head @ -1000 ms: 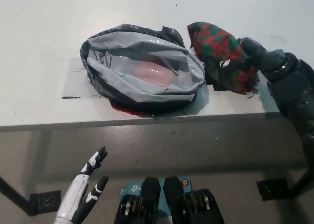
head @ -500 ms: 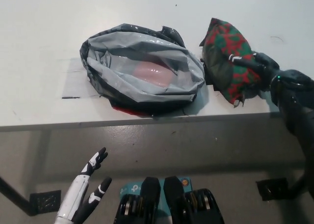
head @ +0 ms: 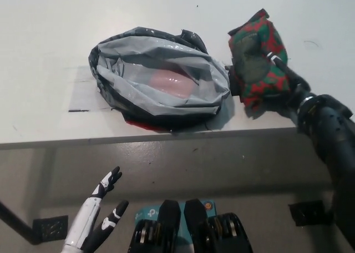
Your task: The robot uses its right hand to pick up a bag of coffee beans and puts it in the black plastic bag, then the robot grabs the top of the bag and lifts it.
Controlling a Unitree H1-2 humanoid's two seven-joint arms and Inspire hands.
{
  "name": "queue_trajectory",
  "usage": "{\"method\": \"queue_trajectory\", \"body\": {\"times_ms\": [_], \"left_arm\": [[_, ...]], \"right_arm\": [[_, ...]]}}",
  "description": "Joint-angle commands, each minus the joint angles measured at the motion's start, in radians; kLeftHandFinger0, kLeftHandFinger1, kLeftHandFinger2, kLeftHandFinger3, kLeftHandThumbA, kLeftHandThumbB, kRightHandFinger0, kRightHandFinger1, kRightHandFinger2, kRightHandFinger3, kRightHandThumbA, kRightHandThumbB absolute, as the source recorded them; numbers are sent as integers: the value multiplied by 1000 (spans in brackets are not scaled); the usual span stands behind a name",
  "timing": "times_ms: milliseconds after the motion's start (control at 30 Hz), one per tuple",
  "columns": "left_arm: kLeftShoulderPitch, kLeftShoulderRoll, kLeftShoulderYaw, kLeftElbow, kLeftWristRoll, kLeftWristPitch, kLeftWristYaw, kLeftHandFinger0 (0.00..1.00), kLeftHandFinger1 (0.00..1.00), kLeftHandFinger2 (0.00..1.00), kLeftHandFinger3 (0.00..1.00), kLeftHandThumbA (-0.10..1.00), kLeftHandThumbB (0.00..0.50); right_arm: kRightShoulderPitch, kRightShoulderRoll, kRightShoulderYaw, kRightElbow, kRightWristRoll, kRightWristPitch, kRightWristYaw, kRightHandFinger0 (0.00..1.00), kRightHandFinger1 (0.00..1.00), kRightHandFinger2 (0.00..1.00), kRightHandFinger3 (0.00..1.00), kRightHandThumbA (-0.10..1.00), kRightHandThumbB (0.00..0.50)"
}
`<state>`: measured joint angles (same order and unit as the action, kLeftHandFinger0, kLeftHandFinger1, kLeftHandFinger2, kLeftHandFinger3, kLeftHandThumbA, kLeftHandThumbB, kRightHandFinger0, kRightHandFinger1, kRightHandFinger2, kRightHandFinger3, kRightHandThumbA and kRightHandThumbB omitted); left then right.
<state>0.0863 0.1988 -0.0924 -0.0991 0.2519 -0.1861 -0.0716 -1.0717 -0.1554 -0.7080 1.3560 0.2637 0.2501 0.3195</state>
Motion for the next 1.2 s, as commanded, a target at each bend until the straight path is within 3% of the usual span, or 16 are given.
{"method": "queue_trajectory", "body": {"times_ms": [0, 133, 200, 233, 533, 867, 1100, 1133, 1167], "left_arm": [[-10, 17, 2, -9, -17, -36, -9, 1000, 1000, 1000, 1000, 927, 140], [-11, 18, 0, -9, -9, -33, -10, 1000, 1000, 1000, 1000, 922, 140], [-11, 18, -1, -11, -7, -30, -10, 1000, 1000, 1000, 1000, 922, 139], [-11, 18, -2, -9, -6, -33, -9, 1000, 1000, 1000, 1000, 914, 137], [-10, 21, -4, -14, -1, -21, -11, 1000, 1000, 1000, 1000, 912, 136], [-10, 22, -5, -7, -7, -27, -12, 1000, 1000, 1000, 1000, 900, 140], [-8, 23, -8, -2, 2, -35, -9, 1000, 1000, 1000, 1000, 892, 130], [-8, 24, -9, -5, 6, -32, -10, 1000, 1000, 1000, 1000, 892, 131], [-7, 24, -10, -7, 5, -30, -12, 1000, 1000, 1000, 1000, 891, 132]], "right_arm": [[-57, 25, 1, -74, 117, 100, 109, 0, 140, 585, 1000, -100, 127], [-94, 7, 33, -116, 124, 146, 115, 0, 145, 535, 911, -100, 147], [-107, 2, 48, -139, 125, 157, 112, 0, 152, 552, 924, -100, 150], [-118, -2, 64, -160, 122, 170, 111, 0, 174, 581, 1000, -100, 129], [-211, -47, 115, -223, 144, 215, 92, 0, 311, 711, 1000, -100, 134], [-251, -75, 128, -248, 188, 220, 69, 0, 334, 731, 1000, -100, 142], [-305, -59, 230, -308, 176, 220, 102, 0, 351, 714, 1000, -100, 149], [-318, -53, 269, -318, 163, 220, 102, 0, 338, 704, 1000, -100, 171], [-325, -48, 295, -324, 148, 220, 106, 0, 333, 704, 938, -100, 161]]}}
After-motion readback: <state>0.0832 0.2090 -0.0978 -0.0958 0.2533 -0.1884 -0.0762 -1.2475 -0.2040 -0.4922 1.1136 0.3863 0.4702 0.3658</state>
